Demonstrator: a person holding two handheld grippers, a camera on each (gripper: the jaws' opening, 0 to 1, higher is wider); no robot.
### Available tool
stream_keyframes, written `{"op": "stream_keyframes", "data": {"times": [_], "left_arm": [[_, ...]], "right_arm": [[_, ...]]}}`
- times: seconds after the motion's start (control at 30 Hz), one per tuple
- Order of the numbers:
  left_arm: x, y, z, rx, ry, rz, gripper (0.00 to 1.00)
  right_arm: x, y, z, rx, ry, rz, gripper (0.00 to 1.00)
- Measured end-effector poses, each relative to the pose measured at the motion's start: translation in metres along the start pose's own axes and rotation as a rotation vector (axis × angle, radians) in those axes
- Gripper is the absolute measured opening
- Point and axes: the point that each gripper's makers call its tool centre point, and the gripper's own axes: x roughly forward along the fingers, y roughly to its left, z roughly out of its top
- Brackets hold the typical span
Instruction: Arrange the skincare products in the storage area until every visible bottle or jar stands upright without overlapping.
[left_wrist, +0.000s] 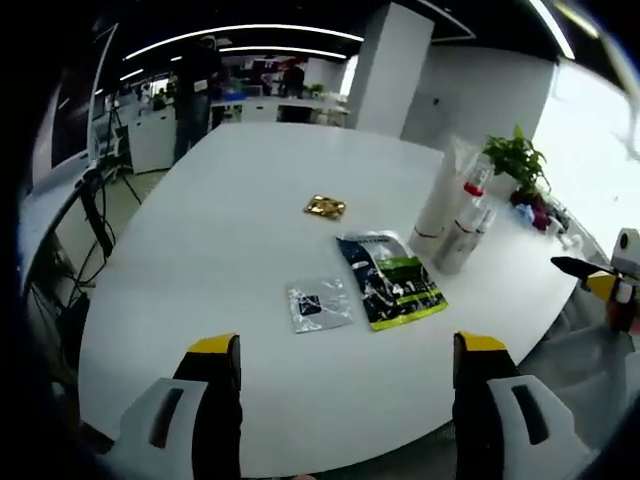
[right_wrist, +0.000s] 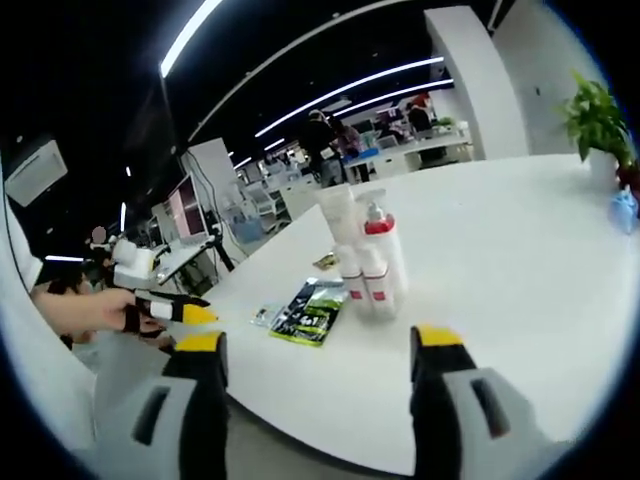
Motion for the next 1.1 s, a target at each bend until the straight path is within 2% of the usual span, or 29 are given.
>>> {"op": "stream_keyframes", "data": {"times": [0.4,0.8,1.1], "left_arm": [[0.0,-0.003,0.002,0.028,0.017,-0.011,0.9],[0.02,-0.004,0.03,0.072,0.013,-0.015,0.9],[0.034,-0.009,0.044,0.11,0.027,-0.033,0.89]], "right_arm": [[-0.001,-0.001,0.0,0.003,-0.005,-0.006,0.75],[-0.002,-0.002,0.001,0.007,-0.012,-0.01,0.75],[-0.003,-0.003,0.003,0.014,-0.02,-0.015,0.75]]}}
